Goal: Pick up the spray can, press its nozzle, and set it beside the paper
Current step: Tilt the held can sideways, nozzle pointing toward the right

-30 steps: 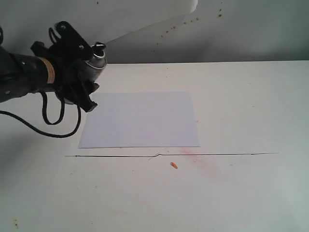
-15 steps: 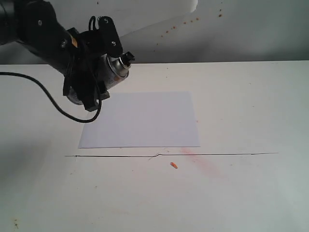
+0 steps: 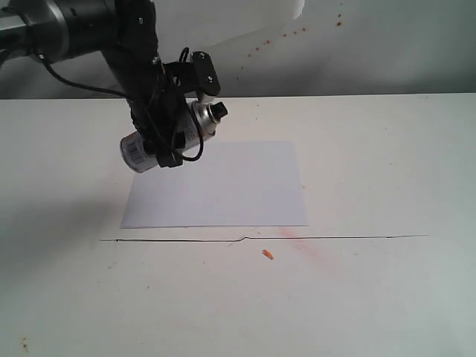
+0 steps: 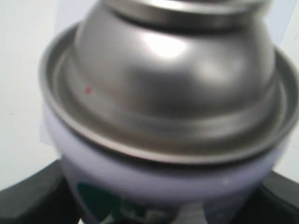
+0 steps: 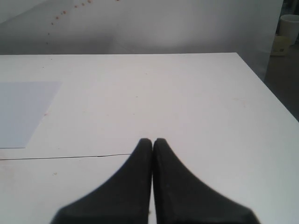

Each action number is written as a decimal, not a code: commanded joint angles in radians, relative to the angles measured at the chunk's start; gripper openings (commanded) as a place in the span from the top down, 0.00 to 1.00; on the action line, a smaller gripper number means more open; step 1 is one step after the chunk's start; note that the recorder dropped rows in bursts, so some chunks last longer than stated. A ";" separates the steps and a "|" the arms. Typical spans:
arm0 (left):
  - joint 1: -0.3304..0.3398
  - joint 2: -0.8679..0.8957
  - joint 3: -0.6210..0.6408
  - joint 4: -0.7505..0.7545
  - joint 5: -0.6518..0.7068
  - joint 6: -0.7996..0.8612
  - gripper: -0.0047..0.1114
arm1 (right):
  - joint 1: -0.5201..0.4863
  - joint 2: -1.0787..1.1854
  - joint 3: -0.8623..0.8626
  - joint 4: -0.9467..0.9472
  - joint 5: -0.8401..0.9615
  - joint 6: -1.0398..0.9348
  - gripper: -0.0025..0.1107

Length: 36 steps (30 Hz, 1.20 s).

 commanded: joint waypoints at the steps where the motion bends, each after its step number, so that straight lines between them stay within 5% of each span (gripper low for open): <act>1: 0.002 0.049 -0.079 0.000 0.072 0.007 0.96 | -0.007 -0.006 0.004 -0.012 -0.005 0.000 0.98; 18: 0.034 0.051 -0.085 -0.026 0.106 0.051 0.96 | -0.007 -0.006 0.004 -0.012 -0.017 0.000 0.98; 26: 0.034 0.051 -0.085 -0.008 0.104 0.051 0.96 | -0.007 -0.006 0.004 0.331 -0.321 0.004 0.98; 36: 0.034 0.051 -0.085 -0.004 0.121 0.051 0.96 | -0.007 -0.006 0.004 0.342 -0.464 0.004 0.98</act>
